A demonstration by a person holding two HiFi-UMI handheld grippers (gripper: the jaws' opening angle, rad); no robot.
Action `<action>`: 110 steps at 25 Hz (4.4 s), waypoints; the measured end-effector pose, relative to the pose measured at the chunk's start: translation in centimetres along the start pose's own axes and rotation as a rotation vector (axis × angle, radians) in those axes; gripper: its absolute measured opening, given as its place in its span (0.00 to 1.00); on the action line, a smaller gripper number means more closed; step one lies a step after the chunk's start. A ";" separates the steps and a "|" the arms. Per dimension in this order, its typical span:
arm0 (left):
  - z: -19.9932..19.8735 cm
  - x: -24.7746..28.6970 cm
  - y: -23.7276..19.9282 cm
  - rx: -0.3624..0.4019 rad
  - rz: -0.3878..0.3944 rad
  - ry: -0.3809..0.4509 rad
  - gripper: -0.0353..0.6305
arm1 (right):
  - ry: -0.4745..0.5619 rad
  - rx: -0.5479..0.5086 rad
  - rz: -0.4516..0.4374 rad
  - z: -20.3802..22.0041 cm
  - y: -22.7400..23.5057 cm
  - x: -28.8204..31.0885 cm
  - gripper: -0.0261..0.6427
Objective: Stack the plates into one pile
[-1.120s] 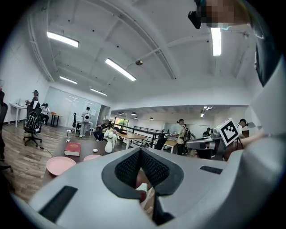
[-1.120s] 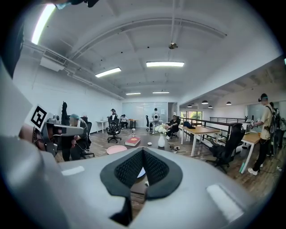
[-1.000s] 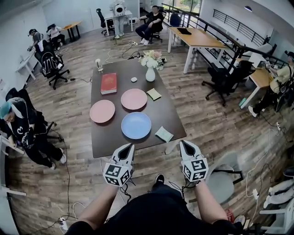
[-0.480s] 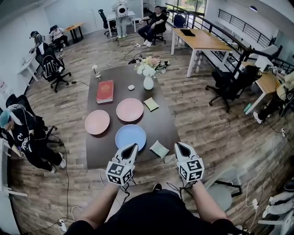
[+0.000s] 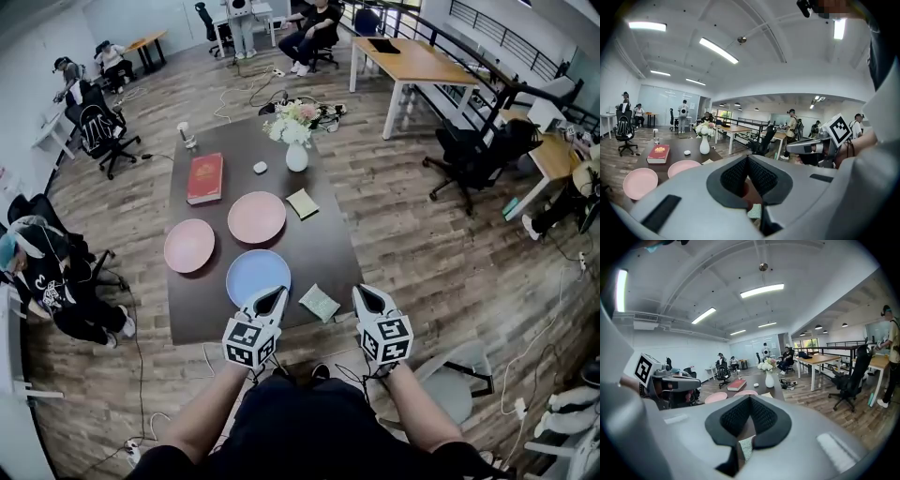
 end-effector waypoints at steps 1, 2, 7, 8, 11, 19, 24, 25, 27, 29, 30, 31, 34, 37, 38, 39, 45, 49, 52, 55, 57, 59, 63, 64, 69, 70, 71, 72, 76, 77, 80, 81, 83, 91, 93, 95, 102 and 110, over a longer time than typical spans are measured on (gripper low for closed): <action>0.2 0.5 -0.3 -0.001 0.012 -0.017 0.05 | -0.006 0.012 0.007 0.2 0.0 0.3 0.05; 0.5 1.0 -0.5 -0.002 0.024 -0.033 0.05 | -0.010 0.023 0.015 0.3 -0.1 0.4 0.05; 2.4 3.4 -0.9 0.026 0.095 -0.122 0.06 | -0.028 0.066 0.075 1.9 0.0 0.2 0.05; 2.9 3.9 -0.9 0.035 0.112 -0.141 0.08 | -0.033 0.080 0.089 2.3 0.1 0.1 0.05; 4.5 5.4 -0.8 0.050 0.157 -0.199 0.09 | -0.048 0.127 0.128 3.8 0.5 -0.2 0.05; 10.5 9.2 -1.5 0.036 0.245 -0.390 0.18 | -0.106 0.201 0.202 7.9 0.4 -0.8 0.05; 14.3 12.1 -1.4 0.053 0.281 -0.502 0.21 | -0.139 0.224 0.227 10.2 0.8 -1.0 0.05; 14.9 12.6 -1.4 0.054 0.288 -0.524 0.22 | -0.146 0.229 0.231 10.5 1.0 -1.0 0.05; 16.1 13.6 -1.5 0.049 0.304 -0.571 0.22 | -0.160 0.243 0.239 11.3 1.1 -1.0 0.05; 17.4 14.5 -1.6 0.042 0.317 -0.612 0.23 | -0.172 0.252 0.246 12.1 1.3 -1.0 0.05; 18.0 14.9 -1.7 0.039 0.322 -0.629 0.22 | -0.178 0.254 0.248 12.5 1.4 -1.1 0.05; 18.5 15.3 -1.7 0.036 0.326 -0.644 0.22 | -0.184 0.255 0.251 12.9 1.6 -1.1 0.05; 20.2 16.4 -2.0 0.031 0.334 -0.689 0.25 | -0.199 0.263 0.263 13.9 2.0 -1.2 0.05; 21.6 17.4 -2.2 0.027 0.340 -0.733 0.25 | -0.210 0.284 0.272 15.0 2.3 -1.3 0.05; 22.1 17.7 -2.2 0.027 0.342 -0.747 0.25 | -0.215 0.290 0.275 15.4 2.5 -1.3 0.05; 22.6 18.1 -2.2 0.027 0.343 -0.762 0.26 | -0.220 0.296 0.278 15.8 2.6 -1.3 0.05; 25.1 19.7 -2.4 0.044 0.339 -0.855 0.31 | -0.245 0.318 0.291 17.6 2.7 -1.3 0.05; 26.1 20.2 -2.2 0.067 0.330 -0.896 0.34 | -0.249 0.327 0.295 18.0 2.6 -1.6 0.05; 26.7 20.5 -2.4 0.063 0.316 -0.918 0.35 | -0.250 0.331 0.298 18.3 2.7 -1.5 0.05; 26.9 20.8 -2.6 0.074 0.300 -0.938 0.36 | -0.251 0.335 0.300 18.5 2.8 -1.6 0.05; 27.2 20.9 -2.8 0.074 0.283 -0.950 0.37 | -0.253 0.338 0.303 18.7 2.8 -1.7 0.05; 27.2 21.1 -3.0 0.063 0.268 -0.953 0.41 | -0.254 0.339 0.305 18.9 2.9 -1.9 0.05; 27.4 21.4 -3.0 0.051 0.267 -0.965 0.42 | -0.260 0.339 0.307 19.1 3.2 -2.0 0.05; 27.5 21.4 -2.9 0.049 0.271 -0.969 0.42 | -0.262 0.339 0.308 19.2 3.2 -2.0 0.05; 27.8 21.5 -2.7 0.013 0.289 -0.974 0.42 | -0.265 0.343 0.308 19.4 3.5 -1.9 0.05; 27.9 21.5 -2.7 0.007 0.293 -0.971 0.42 | -0.265 0.345 0.310 19.5 3.6 -2.0 0.05; 27.9 21.4 -2.6 -0.002 0.299 -0.969 0.41 | -0.265 0.347 0.312 19.6 3.7 -2.1 0.05; 28.0 21.3 -2.6 -0.014 0.307 -0.968 0.37 | -0.265 0.348 0.314 19.6 3.8 -2.2 0.05; 28.0 20.9 -2.3 -0.052 0.335 -0.946 0.31 | -0.268 0.349 0.321 19.6 4.3 -2.2 0.05; 28.0 20.8 -2.2 -0.064 0.340 -0.936 0.30 | -0.268 0.348 0.321 19.6 4.4 -2.1 0.05; 27.9 20.4 -2.0 -0.114 0.340 -0.910 0.25 | -0.267 0.346 0.320 19.5 4.6 -2.1 0.05; 27.9 20.2 -2.1 -0.129 0.337 -0.903 0.24 | -0.266 0.345 0.319 19.5 4.6 -2.1 0.05; 27.8 19.8 -2.2 -0.156 0.331 -0.890 0.22 | -0.267 0.343 0.314 19.4 4.5 -2.0 0.05; 25.5 19.1 -1.8 -0.196 0.364 -0.764 0.17 | -0.262 0.328 0.288 18.6 4.3 -1.3 0.05; 25.0 18.8 -1.8 -0.205 0.374 -0.732 0.17 | -0.254 0.324 0.282 18.2 4.3 -1.1 0.05; 24.3 18.5 -1.9 -0.216 0.377 -0.703 0.17 | -0.244 0.324 0.275 17.9 4.3 -0.9 0.05; 19.6 16.5 -1.3 -0.236 0.384 -0.590 0.17 | -0.178 0.334 0.211 15.1 4.2 -0.6 0.05; 13.0 12.8 -1.7 -0.227 0.375 -0.449 0.17 | -0.120 0.319 0.054 10.0 1.7 0.8 0.20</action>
Point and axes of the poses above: the fingertips, and each gripper's own axes: x forward along the fingers, y to its right, z out of its underside, the point moved 4 cm from there along -x, backward along the fingers, and after that the axes turned 1 degree about x, right-handed, at the moved point
